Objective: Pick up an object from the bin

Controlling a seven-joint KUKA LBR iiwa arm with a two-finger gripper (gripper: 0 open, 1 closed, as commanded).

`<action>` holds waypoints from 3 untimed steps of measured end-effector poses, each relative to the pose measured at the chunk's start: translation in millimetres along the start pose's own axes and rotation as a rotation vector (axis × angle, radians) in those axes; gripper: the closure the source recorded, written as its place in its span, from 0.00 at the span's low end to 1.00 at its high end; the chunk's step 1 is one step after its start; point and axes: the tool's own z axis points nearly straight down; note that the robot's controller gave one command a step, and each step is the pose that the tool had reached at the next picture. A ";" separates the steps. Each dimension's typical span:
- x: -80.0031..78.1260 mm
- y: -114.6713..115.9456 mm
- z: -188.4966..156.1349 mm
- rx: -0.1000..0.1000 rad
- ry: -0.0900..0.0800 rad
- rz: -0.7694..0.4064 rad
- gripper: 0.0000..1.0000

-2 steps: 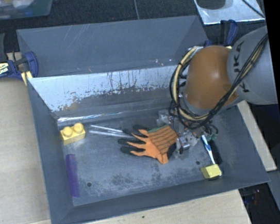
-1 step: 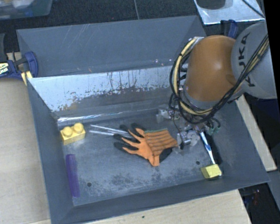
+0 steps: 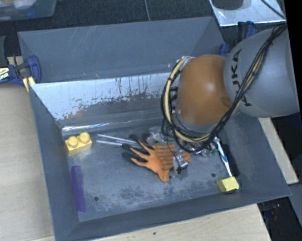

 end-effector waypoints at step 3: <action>-17.0 -2.1 25.9 0.005 -0.012 0.046 1.00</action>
Offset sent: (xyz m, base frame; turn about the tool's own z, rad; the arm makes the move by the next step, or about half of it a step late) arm 0.0139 0.0030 -0.0292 0.0469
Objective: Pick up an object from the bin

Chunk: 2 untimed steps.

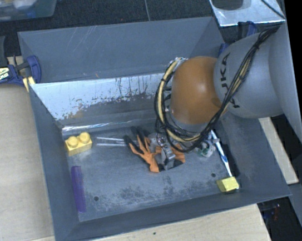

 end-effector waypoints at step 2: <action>1.8 0.2 -39.7 -0.001 0.007 -0.001 1.00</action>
Offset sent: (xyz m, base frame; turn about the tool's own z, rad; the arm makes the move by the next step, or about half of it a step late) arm 0.0003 0.0000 0.0815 -0.0004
